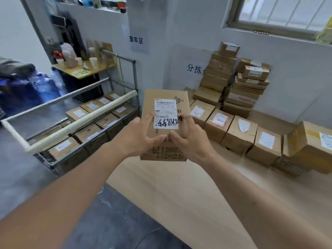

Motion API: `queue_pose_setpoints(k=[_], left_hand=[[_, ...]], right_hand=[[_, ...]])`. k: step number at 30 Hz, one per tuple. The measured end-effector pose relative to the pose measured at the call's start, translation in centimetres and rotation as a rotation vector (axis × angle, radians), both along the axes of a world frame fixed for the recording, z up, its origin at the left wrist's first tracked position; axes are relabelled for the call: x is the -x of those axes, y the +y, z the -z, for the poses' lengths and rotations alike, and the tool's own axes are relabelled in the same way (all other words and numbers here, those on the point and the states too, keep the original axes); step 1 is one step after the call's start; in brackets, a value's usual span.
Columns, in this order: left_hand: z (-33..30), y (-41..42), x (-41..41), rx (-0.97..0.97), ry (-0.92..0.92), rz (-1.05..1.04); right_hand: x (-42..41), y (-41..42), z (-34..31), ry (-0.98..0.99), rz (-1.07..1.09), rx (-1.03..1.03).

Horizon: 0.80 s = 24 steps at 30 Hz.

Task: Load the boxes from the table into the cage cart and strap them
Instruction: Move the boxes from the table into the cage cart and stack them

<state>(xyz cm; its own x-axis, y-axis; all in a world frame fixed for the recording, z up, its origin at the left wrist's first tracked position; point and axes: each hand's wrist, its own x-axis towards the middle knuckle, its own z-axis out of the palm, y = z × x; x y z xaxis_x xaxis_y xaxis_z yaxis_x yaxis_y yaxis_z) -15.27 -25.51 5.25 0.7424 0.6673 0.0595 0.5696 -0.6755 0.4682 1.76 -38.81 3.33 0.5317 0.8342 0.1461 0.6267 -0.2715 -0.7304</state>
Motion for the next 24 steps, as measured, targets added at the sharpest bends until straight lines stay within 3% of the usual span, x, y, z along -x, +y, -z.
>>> queue_pose_setpoints(k=[11, 24], left_hand=[[1.7, 10.6, 15.8, 0.014, -0.033, -0.189], [3.8, 27.8, 32.9, 0.077, 0.022, -0.29]], right_hand=[[13.4, 14.4, 1.4, -0.006, -0.233, -0.004], [29.7, 33.1, 4.0, 0.049, -0.309, 0.071]])
